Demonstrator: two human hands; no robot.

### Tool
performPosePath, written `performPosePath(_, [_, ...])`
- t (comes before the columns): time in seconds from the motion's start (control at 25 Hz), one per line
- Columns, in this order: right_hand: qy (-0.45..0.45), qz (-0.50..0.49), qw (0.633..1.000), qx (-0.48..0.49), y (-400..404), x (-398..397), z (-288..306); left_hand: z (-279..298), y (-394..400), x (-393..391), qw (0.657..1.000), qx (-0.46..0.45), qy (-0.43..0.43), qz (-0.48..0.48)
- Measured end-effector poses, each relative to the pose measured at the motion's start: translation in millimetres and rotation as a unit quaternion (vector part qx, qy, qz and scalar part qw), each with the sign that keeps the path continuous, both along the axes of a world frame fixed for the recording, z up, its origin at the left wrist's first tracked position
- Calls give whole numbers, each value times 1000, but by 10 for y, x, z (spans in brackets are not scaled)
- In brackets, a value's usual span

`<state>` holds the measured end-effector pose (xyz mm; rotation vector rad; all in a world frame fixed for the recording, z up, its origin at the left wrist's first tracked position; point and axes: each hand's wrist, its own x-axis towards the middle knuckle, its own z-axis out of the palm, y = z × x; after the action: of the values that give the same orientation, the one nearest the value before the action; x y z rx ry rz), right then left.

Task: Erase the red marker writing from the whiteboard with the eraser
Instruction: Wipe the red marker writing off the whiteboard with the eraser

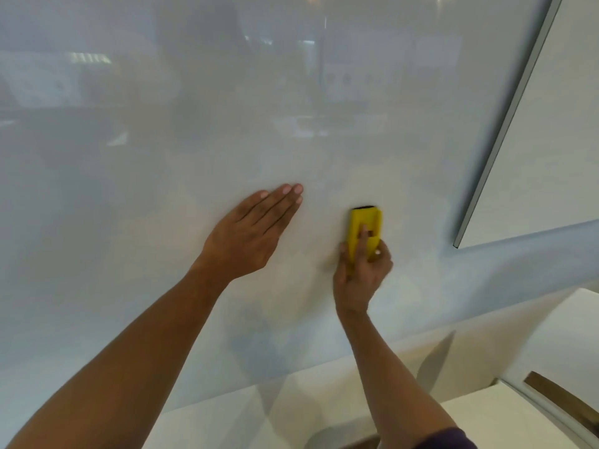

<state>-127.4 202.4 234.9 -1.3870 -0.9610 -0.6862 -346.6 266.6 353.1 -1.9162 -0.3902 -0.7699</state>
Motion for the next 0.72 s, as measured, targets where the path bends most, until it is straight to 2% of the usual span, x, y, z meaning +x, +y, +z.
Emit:
performPosePath(0.04, [-144,39,988,-30,1,-96,-156,-10,2,1,1000,5,-1,-1])
performPosePath(0.08, [-284,78,954,-56,-28,-173,-306,-15,10,4,1000,12,-2,-1])
performPosePath(0.12, [-373,96,919,-84,-54,-202,-405,-15,22,0,1000,20,-1,0])
performPosePath(0.16, [-406,91,904,-104,-73,-178,-464,-24,27,-3,1000,23,-2,1])
performPosePath(0.2, [-388,79,911,-111,-71,-138,-470,-26,38,-8,1000,23,-2,2])
performPosePath(0.28, [-279,61,953,-97,-79,-27,-427,-34,41,-20,1000,19,-4,3])
performPosePath(0.36, [-188,29,979,-75,-117,164,-388,-42,33,-29,1000,15,-7,0])
performPosePath(0.44, [-125,27,990,-62,-175,391,-338,-67,23,-38,1000,9,-15,-6])
performPosePath(0.56, [60,55,995,-56,-295,559,-238,-154,-23,-10,999,-17,-47,-8])
performPosePath(0.6, [92,66,991,-65,-345,584,-210,-202,-46,7,997,-35,-63,-13])
performPosePath(0.64, [86,63,992,-75,-404,596,-195,-257,-78,26,995,-57,-75,-21])
performPosePath(0.72, [11,43,994,-101,-546,601,-189,-401,-164,78,989,-119,-71,-61])
